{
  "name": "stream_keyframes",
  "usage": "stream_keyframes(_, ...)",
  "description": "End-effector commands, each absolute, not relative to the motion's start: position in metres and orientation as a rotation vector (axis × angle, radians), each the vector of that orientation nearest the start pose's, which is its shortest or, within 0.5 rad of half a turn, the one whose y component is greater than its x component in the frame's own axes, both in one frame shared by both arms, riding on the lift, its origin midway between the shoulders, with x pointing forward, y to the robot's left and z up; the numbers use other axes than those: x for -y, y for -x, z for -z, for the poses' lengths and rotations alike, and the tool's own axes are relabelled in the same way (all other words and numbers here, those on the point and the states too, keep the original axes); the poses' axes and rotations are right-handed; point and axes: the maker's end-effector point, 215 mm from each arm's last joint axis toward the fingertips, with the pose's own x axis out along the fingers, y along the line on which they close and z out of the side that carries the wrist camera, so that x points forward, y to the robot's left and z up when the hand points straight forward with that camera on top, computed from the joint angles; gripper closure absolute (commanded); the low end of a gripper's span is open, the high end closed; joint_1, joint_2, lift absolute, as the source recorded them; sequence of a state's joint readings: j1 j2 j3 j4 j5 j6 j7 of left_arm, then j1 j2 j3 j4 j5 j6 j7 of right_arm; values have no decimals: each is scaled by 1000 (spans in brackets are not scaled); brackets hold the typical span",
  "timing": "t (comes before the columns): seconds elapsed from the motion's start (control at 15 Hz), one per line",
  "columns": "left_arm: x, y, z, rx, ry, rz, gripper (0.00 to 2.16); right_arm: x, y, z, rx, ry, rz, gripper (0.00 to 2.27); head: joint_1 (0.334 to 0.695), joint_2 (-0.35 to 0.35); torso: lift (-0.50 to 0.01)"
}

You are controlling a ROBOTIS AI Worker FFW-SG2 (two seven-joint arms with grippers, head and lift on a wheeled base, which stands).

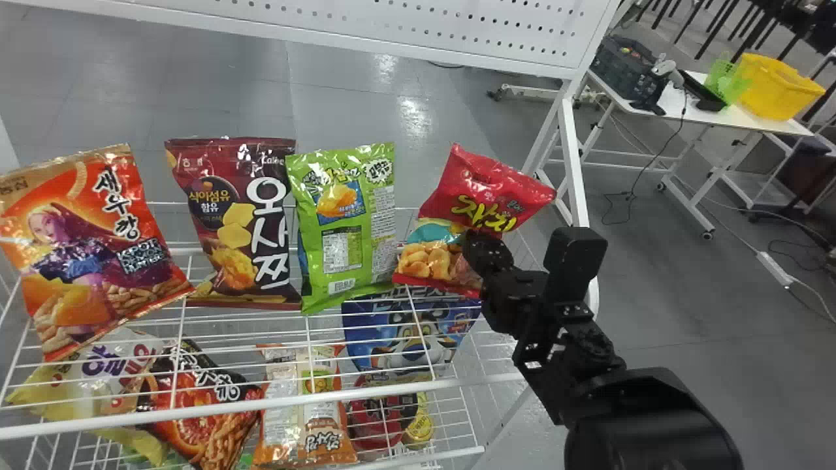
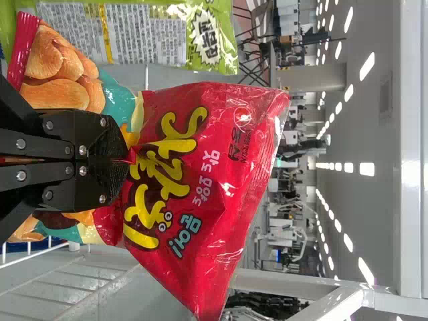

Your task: Hold basket handle with left hand then pick Jagalchi snack with right hand and place into basket

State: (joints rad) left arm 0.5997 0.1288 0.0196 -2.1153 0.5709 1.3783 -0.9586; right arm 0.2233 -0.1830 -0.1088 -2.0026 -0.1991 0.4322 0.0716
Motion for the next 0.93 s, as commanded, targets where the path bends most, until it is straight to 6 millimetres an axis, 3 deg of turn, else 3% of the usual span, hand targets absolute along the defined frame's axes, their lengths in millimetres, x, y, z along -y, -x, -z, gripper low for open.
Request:
stream_keyframes(0.0, -6, -141, 434, -1163, 1023, 1122, 1224, 282, -506, 336, -254, -20, -81, 1929, 695, -350, -10)
stream_keyframes(0.2, -2, -138, 433, -1180, 1010, 1129, 1224, 265, -481, 334, -305, -27, -127, 1926, 695, -350, -10)
stream_keyframes(0.67, -1, -139, 430, -1180, 998, 1135, 1224, 222, -396, 344, -521, -61, -281, 1926, 695, -350, -10)
stream_keyframes(0.87, 4, -135, 430, -1187, 999, 1145, 1224, 219, -356, 347, -635, -41, -313, 1926, 695, -350, -10)
